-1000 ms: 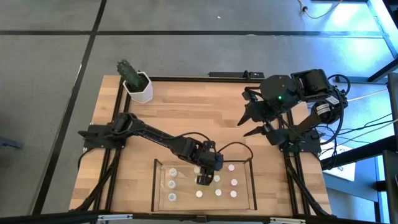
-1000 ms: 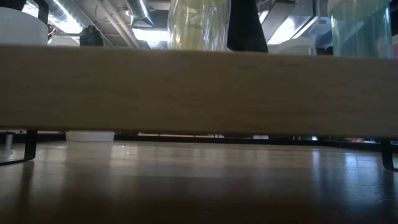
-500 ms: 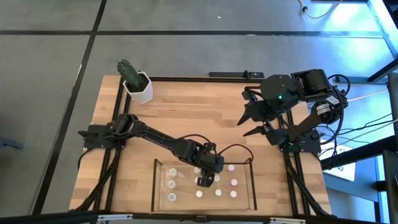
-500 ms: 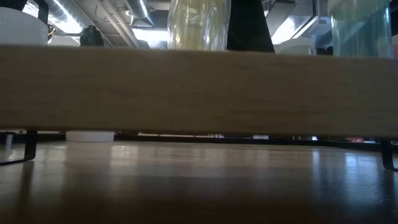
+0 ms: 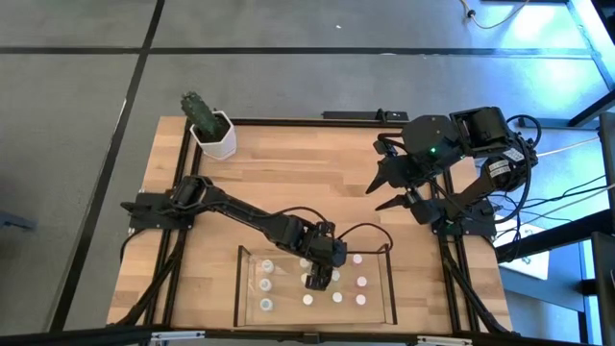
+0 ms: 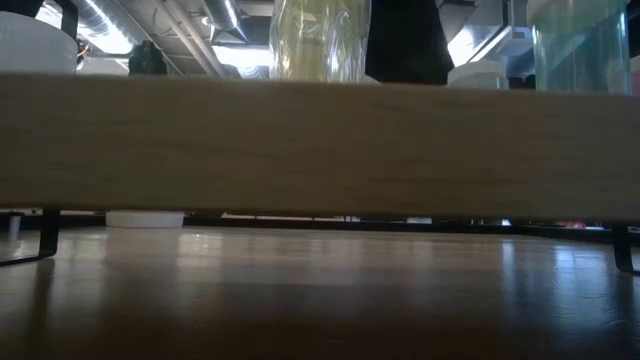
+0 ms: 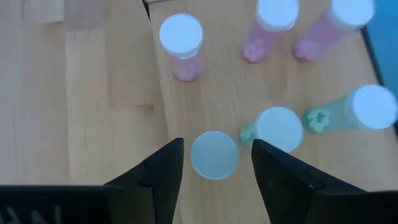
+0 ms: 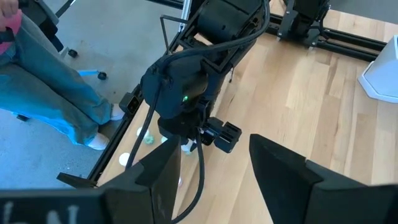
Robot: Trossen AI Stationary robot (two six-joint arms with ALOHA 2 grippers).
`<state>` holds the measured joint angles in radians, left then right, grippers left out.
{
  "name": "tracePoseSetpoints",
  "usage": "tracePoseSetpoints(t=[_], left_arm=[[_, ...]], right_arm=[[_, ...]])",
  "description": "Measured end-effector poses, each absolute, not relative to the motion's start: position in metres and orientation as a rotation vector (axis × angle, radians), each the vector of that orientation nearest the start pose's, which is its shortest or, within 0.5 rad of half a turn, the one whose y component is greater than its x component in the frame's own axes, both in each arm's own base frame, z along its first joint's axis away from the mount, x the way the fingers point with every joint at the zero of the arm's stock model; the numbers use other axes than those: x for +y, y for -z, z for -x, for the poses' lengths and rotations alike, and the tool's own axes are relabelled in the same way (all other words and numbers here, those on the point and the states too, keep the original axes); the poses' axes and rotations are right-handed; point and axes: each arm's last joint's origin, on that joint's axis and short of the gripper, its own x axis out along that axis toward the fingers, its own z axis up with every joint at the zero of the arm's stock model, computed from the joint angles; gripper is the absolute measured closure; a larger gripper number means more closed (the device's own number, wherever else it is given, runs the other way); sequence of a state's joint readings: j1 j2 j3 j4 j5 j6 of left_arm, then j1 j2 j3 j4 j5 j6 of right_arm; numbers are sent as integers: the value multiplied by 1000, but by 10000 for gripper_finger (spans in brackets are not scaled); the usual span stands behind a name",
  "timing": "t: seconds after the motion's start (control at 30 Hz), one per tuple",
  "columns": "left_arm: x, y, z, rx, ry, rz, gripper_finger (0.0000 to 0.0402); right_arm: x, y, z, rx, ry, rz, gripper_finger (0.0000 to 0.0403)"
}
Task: Pick and place medicine bottles onto shelf by color
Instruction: Return to Home Position
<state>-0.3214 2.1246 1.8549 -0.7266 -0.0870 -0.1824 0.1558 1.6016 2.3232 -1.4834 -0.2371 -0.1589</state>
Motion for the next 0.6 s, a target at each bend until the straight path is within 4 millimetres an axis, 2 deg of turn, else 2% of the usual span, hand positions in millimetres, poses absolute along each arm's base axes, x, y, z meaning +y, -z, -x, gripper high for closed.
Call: tracePoseSetpoints(t=[0.33, 0.47, 0.6], left_arm=[[-142, -285, -439, 927, 127, -56, 226], [-133, -322, -430, 897, 60, -52, 251], [-127, -353, -421, 894, 14, -69, 293]], right_arm=[[44, -508, -238, 734, -434, 118, 209], [44, -508, -238, 730, -433, 118, 209], [44, -509, -239, 722, -433, 119, 209]])
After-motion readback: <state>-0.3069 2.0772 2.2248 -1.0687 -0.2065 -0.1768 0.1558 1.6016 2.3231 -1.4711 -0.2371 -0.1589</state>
